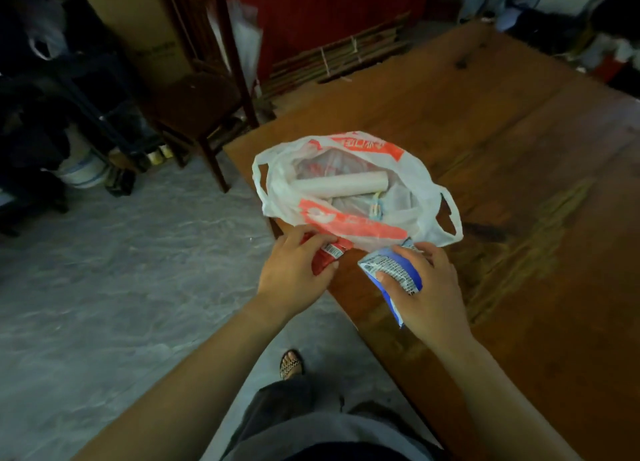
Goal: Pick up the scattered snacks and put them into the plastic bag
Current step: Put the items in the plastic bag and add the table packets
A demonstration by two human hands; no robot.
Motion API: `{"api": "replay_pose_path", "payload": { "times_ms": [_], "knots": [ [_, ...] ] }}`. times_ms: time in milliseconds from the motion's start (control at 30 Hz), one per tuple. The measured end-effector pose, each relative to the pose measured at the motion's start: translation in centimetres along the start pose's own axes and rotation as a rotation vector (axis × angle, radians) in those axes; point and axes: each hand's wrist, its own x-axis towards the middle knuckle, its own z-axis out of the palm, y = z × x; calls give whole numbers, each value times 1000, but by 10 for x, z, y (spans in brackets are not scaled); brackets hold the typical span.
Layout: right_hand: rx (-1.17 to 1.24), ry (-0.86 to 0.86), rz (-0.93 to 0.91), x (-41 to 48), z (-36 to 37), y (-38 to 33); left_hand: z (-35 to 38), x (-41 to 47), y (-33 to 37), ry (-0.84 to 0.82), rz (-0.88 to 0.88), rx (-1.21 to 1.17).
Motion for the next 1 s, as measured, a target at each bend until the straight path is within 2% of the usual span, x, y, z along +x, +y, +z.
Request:
{"api": "replay_pose_path", "payload": {
  "times_ms": [233, 367, 433, 567, 700, 900, 967, 1000],
  "knots": [
    [-8, 176, 149, 30, 2, -11, 3, 110, -1, -170, 279, 68],
    [6, 205, 195, 36, -5, -5, 25, 151, 7, -229, 346, 149],
    [16, 192, 196, 44, -10, -1, 32, 161, 10, -260, 306, 221],
    [53, 150, 161, 63, -17, 6, 28, 156, 11, -341, 93, 290],
    [73, 123, 97, 88, -16, 12, 8, 142, 2, -256, 101, 221],
    [58, 137, 79, 124, -15, 18, -30, 167, 21, 77, 300, 210],
    [41, 140, 111, 132, -16, 20, -31, 191, 22, 97, 293, 234],
    [30, 134, 127, 134, -16, 21, -28, 203, 20, 54, 266, 244]
  ]
}}
